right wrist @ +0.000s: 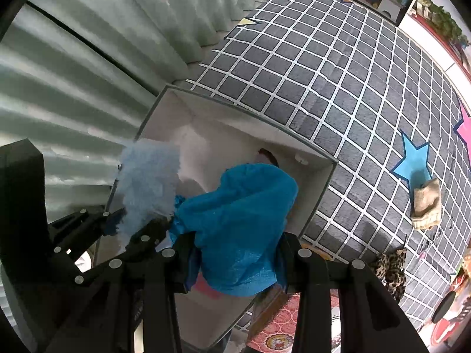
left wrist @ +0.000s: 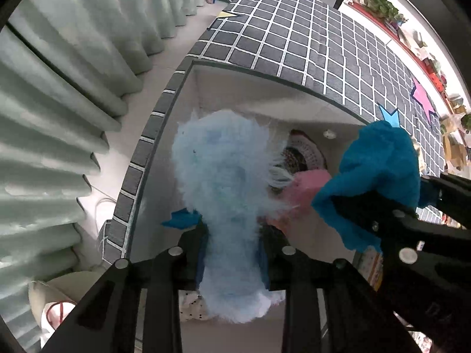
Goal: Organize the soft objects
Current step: 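Open both tools to drop the fluffy item and blue cloth into the box, then move both tools back toward the leopard scrunchie and beige sock on the mat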
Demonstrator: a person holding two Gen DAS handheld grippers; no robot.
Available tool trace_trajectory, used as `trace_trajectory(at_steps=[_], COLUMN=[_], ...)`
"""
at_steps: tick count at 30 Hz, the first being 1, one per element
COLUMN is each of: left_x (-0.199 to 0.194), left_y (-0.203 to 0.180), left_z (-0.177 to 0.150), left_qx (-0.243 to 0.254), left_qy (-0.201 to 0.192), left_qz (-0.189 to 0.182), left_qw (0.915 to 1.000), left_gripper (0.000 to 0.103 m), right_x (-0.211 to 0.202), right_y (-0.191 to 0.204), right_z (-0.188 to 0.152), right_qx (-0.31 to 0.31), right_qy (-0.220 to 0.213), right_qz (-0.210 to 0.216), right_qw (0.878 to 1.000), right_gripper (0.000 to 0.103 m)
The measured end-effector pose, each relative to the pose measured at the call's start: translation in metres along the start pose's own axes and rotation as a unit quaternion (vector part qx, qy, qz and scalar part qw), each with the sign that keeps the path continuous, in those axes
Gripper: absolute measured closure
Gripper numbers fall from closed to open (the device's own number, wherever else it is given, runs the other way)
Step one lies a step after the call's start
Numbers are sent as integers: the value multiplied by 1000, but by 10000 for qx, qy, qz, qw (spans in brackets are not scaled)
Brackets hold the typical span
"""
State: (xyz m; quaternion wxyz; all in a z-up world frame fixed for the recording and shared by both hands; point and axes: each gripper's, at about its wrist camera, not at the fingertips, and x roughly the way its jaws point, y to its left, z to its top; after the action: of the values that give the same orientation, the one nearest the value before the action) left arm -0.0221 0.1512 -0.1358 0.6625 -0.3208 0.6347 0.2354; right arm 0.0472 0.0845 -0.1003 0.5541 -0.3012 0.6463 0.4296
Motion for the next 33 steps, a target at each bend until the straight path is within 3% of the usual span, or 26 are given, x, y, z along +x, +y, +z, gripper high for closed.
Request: trace_trajectory(at_steps=[7,8,9,12,13,16,18,19,20,22,28,33], left_x=[-2,-3,-3,-5,-6,-11,-14,-15,-16,-18,-35,-59], left_y=[2,2,3,4,5,6,7,8,8,10,11,-8], left_z=[0,0,0,-2,-3,-5,-6,-6,-7,-7,-7,1], left_qx=[-71,-76,-98,-172,-195,-244,-311,-341,-366,-430,-624,-463], left_qy=[-40,-43,-54,-74,-93,-195,-240,-234,-232,-232,-383,-568], left_qz=[16,14,18,26,14,-101,-184,-200,-193,-200,-393,-564], left_qw=[10000,10000,9999,9998,9998,9995,9991,9989,9989,9986,9965,9957], left_gripper=[62,60,52,24,23,21,13,10,7,0,0,0], right_x=[0,0,1,-2,-3,-7,-10,-12,-13,-19,-47,-71], right_y=[0,0,1,4,5,5,3,2,1,-3,-24,-59], right_z=[0,0,0,-1,-2,-3,-3,-4,-5,-6,-13,-23], right_qx=[4,-6,-26,-92,-93,-83,-78,-66,-52,-1,202,509], right_qy=[3,8,18,-15,-44,-97,-139,-163,-185,-273,-525,-714], right_qz=[41,65,102,160,157,160,113,89,74,33,46,32], right_qw=[10000,10000,9999,9998,9998,9998,9998,9998,9998,9996,9984,9961], right_gripper=[60,59,57,28,22,22,22,19,5,0,0,0])
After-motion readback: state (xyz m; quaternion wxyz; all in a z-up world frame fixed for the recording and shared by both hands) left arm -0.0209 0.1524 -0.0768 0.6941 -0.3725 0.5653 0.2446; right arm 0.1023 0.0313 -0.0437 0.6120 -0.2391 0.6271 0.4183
